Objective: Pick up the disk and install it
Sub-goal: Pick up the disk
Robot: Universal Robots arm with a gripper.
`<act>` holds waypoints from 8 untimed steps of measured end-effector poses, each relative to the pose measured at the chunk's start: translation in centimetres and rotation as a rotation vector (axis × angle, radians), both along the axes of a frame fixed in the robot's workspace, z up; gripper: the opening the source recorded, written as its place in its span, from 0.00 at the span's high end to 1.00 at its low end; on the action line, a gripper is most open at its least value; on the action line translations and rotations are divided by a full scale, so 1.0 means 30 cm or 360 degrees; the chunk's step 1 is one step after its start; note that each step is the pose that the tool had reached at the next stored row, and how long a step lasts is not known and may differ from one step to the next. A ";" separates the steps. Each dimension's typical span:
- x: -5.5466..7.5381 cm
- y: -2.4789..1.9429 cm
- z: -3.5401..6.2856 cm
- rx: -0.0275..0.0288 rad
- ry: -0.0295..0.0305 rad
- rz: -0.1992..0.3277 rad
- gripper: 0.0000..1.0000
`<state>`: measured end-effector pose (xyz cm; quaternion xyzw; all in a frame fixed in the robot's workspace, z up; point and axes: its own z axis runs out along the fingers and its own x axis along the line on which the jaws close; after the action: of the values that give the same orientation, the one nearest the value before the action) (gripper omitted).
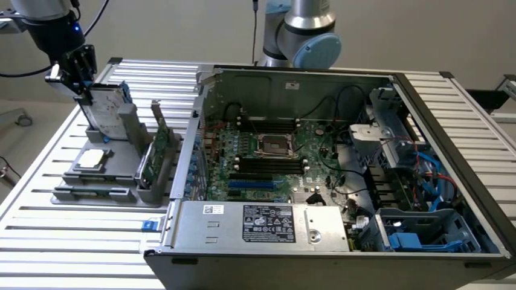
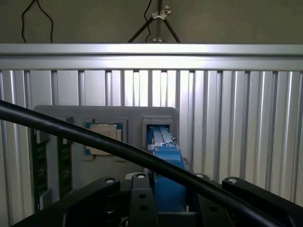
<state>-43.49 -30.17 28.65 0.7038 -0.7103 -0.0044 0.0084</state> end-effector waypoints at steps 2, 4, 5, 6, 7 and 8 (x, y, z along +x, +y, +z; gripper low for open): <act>0.000 0.000 0.000 0.00000 0.00000 -0.0004 0.67; 0.000 0.000 -0.001 0.00000 0.00000 -0.0008 0.67; 0.000 0.000 -0.001 0.00000 -0.00002 -0.0010 0.67; 0.000 0.000 -0.001 0.00000 0.00000 -0.0012 0.67; 0.000 0.000 -0.001 0.00000 -0.00001 -0.0013 0.67; 0.000 0.000 -0.001 0.00001 -0.00001 -0.0015 0.67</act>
<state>-43.49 -30.17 28.61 0.7006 -0.7135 -0.0044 0.0084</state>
